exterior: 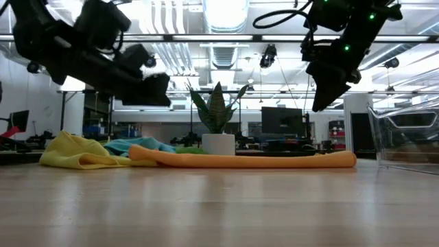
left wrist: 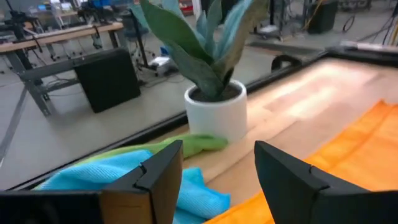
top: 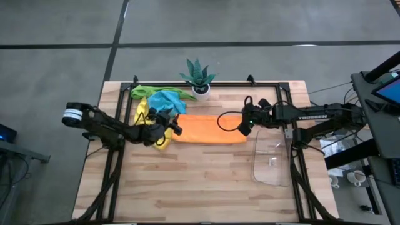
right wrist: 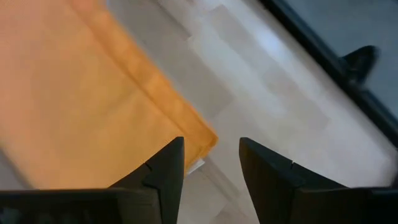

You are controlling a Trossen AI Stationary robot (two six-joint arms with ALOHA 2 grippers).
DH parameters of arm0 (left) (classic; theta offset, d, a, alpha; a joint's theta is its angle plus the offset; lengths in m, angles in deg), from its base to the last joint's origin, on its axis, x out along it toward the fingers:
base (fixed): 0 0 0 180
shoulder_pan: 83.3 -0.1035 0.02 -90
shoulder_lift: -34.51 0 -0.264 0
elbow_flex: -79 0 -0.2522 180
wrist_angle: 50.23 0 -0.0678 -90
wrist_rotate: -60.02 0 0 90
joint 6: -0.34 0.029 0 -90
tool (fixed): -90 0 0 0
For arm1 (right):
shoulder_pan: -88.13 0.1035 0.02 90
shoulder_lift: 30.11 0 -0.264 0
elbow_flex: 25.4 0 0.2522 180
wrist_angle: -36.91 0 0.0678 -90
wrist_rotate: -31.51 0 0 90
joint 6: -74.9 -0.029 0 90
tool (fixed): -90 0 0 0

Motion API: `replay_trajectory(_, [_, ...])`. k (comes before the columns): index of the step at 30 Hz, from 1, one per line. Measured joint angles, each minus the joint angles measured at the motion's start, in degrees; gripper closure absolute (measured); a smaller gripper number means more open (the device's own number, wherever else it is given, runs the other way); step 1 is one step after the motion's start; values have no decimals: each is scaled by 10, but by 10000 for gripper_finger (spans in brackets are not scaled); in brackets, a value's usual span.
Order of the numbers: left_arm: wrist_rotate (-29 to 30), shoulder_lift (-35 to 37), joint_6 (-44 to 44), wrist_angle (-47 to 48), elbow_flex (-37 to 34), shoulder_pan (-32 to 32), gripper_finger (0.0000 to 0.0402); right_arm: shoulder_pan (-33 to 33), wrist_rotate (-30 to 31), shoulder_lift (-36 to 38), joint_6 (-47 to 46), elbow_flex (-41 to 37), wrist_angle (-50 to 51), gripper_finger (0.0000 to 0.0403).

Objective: Roll microfiber towels into tight, uniform cylinder then place into a basket
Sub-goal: Fold the orange microfiber cloth

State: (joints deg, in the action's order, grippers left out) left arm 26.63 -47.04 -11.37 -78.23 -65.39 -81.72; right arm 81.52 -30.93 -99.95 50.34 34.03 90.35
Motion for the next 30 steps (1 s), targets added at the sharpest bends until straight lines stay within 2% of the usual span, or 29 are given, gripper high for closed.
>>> replay_trajectory(4, [-106,-11,-47,50,24,-55,216,-14,-51,0,23,0,-16,252])
replay_trajectory(7, [-177,-19,-63,153,65,-102,216,-36,-81,0,45,0,-30,252])
replay_trajectory(11, [-195,-21,-57,242,115,-132,216,-82,-131,-10,67,0,-32,252])
replay_trajectory(15, [-225,-17,-27,252,135,-133,216,-138,-176,-44,90,0,-31,252])
replay_trajectory(20, [-313,0,-29,257,132,-133,216,-194,-212,-100,108,0,-29,252])
replay_trajectory(23, [-338,9,-38,279,122,-132,216,-209,-228,-131,116,0,-29,252])
replay_trajectory(30, [-339,24,-60,280,92,-132,216,-212,-256,-182,127,17,-31,252])
